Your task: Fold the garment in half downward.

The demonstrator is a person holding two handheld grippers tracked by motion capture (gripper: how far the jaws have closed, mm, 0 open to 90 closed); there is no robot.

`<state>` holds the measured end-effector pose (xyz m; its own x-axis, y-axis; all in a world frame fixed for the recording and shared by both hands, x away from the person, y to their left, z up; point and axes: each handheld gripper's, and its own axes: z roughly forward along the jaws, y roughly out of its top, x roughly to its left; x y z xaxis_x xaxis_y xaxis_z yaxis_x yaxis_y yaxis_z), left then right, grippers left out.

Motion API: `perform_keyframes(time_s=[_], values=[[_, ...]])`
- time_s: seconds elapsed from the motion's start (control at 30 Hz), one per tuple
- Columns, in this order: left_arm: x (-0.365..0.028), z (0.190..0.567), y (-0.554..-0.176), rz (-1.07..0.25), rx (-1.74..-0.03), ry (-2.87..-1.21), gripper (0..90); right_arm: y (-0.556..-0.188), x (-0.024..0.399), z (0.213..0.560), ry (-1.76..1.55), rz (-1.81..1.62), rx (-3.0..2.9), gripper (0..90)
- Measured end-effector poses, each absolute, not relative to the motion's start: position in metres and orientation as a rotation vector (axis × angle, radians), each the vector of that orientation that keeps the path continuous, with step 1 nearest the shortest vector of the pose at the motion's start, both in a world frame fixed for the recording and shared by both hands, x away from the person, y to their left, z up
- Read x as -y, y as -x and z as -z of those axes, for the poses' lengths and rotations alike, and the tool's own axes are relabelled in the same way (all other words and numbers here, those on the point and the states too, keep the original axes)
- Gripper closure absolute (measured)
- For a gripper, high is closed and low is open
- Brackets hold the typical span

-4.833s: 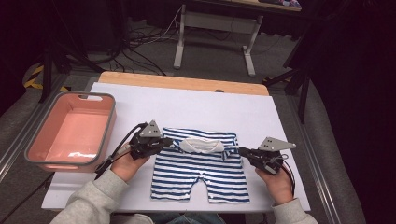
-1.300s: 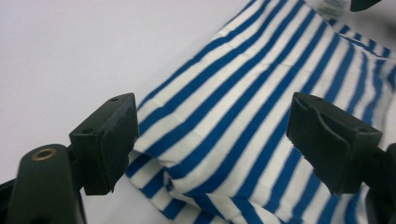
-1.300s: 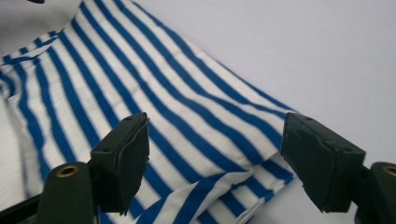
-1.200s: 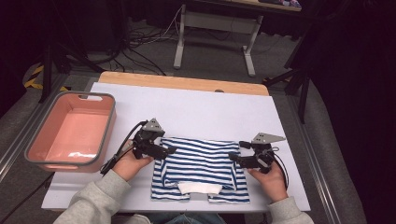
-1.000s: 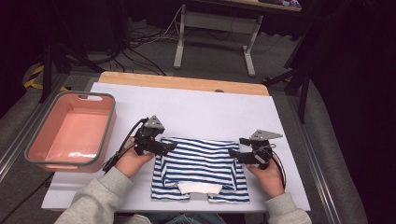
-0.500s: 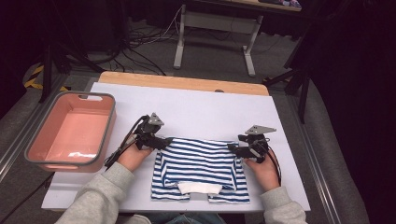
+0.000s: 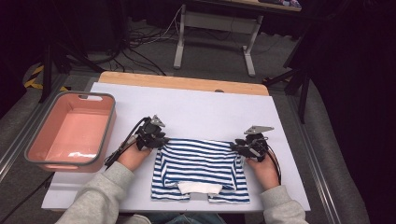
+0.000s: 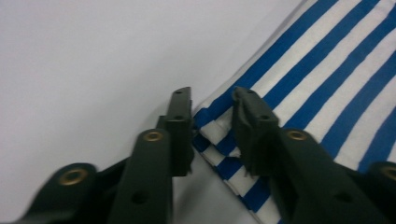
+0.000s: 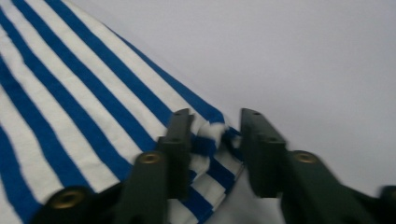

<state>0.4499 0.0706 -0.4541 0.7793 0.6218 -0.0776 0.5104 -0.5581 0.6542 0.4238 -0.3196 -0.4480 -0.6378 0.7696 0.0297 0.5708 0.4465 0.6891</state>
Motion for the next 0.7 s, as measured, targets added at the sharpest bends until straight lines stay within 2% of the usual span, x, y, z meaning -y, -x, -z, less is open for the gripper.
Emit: perform_keyframes(time_s=[0.03, 0.1, 0.2, 0.37, 0.6, 0.67, 0.7], values=[[-0.071, 0.453, -0.450, -0.200, -0.841, -2.287, 81.9, -0.423, 0.319, 0.446, -1.141, -0.982, -2.427, 84.3], [-0.071, 0.452, -0.450, -0.197, -0.836, -2.293, 84.2, -0.422, 0.317, 0.444, -1.127, -0.981, -2.437, 86.2], [-0.073, 0.447, -0.454, -0.182, -0.837, -2.270, 85.3, -0.422, 0.317, 0.441, -1.104, -0.975, -2.421, 86.5], [-0.070, 0.440, -0.465, -0.233, -0.809, -2.244, 85.2, -0.428, 0.319, 0.433, -1.102, -0.951, -2.349, 86.5], [-0.064, 0.443, -0.475, -0.255, -0.820, -2.208, 84.6, -0.443, 0.326, 0.438, -1.155, -0.942, -2.297, 86.3], [-0.065, 0.444, -0.475, -0.251, -0.833, -2.205, 83.1, -0.443, 0.326, 0.439, -1.160, -0.939, -2.300, 85.0], [-0.066, 0.443, -0.475, -0.246, -0.844, -2.200, 80.5, -0.443, 0.326, 0.440, -1.161, -0.932, -2.297, 81.6]])
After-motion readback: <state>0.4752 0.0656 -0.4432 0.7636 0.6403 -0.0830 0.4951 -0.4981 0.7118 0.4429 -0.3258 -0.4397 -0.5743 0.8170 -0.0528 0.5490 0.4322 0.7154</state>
